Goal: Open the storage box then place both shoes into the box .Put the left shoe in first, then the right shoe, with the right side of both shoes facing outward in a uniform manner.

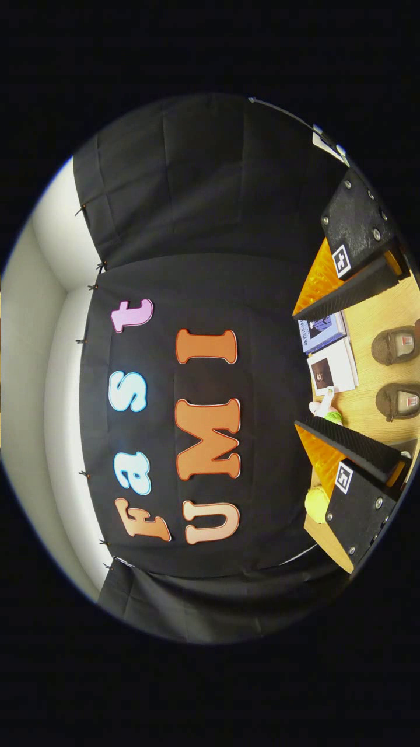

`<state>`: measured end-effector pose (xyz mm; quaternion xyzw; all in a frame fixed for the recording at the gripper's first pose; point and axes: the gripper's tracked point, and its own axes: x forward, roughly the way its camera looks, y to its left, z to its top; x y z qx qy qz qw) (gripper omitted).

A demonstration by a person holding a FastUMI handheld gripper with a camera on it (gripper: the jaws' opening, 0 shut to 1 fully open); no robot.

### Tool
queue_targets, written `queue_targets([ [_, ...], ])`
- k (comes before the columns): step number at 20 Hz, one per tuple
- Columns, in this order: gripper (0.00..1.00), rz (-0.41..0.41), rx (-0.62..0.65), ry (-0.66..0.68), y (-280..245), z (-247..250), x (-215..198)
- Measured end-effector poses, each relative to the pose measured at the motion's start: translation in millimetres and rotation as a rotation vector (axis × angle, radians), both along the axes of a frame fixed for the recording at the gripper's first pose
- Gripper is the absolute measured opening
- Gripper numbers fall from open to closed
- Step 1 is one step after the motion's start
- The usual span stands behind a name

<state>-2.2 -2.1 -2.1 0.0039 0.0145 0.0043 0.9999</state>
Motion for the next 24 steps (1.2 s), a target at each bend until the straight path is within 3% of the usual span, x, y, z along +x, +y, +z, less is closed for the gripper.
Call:
queue_targets([
  [17,0.98,0.015,0.013,-0.015,10,0,-10],
  [24,0.98,0.142,0.08,0.05,45,-42,-2],
])
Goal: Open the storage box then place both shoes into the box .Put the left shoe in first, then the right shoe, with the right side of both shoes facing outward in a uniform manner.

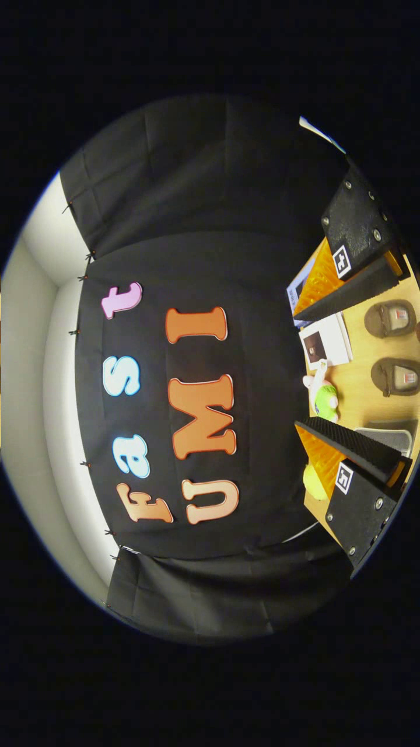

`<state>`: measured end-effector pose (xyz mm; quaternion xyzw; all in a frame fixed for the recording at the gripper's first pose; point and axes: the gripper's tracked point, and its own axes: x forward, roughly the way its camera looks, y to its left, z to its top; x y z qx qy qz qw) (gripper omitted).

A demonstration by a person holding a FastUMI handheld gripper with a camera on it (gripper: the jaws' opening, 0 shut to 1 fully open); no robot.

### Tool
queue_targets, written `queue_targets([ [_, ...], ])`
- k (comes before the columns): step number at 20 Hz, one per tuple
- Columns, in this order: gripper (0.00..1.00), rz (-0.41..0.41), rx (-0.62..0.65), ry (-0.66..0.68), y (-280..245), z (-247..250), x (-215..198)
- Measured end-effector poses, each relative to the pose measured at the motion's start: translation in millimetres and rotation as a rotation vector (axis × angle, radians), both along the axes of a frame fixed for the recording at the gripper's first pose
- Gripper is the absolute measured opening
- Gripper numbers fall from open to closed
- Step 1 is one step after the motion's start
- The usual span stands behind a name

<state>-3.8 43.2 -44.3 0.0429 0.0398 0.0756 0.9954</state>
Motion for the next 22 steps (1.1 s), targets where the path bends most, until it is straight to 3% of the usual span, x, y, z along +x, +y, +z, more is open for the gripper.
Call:
queue_targets([
  [6,0.98,0.186,0.167,0.186,44,-75,8],
  [15,0.98,0.332,0.322,0.47,72,-192,9],
  [22,0.98,0.453,0.533,0.631,104,-239,4],
])
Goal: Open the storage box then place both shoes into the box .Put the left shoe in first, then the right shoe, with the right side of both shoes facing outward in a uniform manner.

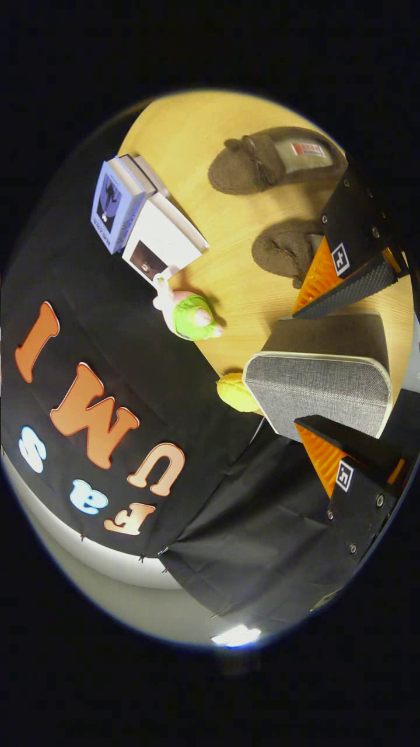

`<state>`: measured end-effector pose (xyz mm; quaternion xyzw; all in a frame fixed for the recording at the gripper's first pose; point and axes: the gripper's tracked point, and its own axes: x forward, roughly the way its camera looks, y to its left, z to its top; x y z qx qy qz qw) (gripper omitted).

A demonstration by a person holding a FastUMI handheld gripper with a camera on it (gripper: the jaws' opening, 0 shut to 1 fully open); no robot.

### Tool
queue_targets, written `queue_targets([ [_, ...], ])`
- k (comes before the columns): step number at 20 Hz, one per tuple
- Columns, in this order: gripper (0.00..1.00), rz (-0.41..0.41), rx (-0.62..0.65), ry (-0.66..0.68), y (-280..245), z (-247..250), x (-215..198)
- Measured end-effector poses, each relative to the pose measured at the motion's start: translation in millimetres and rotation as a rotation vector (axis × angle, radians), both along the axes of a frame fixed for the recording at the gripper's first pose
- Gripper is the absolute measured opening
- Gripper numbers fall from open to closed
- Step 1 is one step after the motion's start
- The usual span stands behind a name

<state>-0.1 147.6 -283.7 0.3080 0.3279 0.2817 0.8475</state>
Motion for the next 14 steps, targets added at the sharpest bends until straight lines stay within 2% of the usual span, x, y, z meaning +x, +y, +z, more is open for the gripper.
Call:
queue_targets([
  [3,0.98,0.066,0.061,0.059,16,-12,-7],
  [14,0.98,0.212,0.197,0.205,57,-41,-18],
])
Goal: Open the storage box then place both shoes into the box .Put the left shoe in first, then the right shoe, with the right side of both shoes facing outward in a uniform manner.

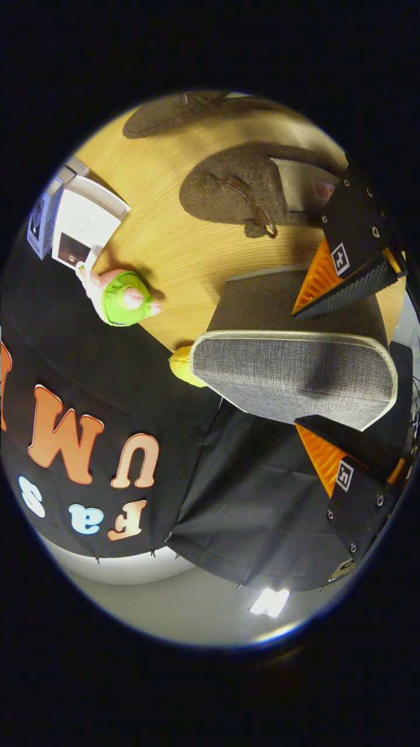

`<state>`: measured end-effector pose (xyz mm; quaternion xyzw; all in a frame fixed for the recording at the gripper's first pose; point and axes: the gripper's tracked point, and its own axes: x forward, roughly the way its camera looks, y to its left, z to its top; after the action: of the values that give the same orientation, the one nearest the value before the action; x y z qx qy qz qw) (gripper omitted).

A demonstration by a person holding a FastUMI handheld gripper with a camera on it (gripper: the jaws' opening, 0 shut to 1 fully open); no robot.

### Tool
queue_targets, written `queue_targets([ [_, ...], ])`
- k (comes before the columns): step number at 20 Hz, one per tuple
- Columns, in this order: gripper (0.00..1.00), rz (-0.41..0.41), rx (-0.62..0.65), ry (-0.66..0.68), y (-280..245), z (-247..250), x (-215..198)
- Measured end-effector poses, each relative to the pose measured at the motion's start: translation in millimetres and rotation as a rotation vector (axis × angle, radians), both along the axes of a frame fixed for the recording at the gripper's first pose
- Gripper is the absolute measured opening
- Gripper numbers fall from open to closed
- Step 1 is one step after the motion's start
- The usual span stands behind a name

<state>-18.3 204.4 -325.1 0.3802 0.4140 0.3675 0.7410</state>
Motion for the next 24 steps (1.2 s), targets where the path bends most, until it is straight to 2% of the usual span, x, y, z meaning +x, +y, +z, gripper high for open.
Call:
queue_targets([
  [7,0.98,0.034,0.084,0.082,17,-1,-8],
  [9,0.93,0.026,0.114,0.085,14,7,-6],
  [13,0.71,0.004,0.145,0.093,5,14,-4],
  [15,0.52,-0.013,0.179,0.081,2,28,-2],
  [16,0.35,-0.019,0.18,0.072,4,33,-1],
  [17,0.27,-0.019,0.162,0.062,5,34,-2],
  [18,0.13,-0.016,0.134,0.054,8,33,-2],
  [20,0.01,-0.015,0.102,0.042,11,33,-5],
  [24,0.01,-0.014,0.129,0.007,20,65,-9],
])
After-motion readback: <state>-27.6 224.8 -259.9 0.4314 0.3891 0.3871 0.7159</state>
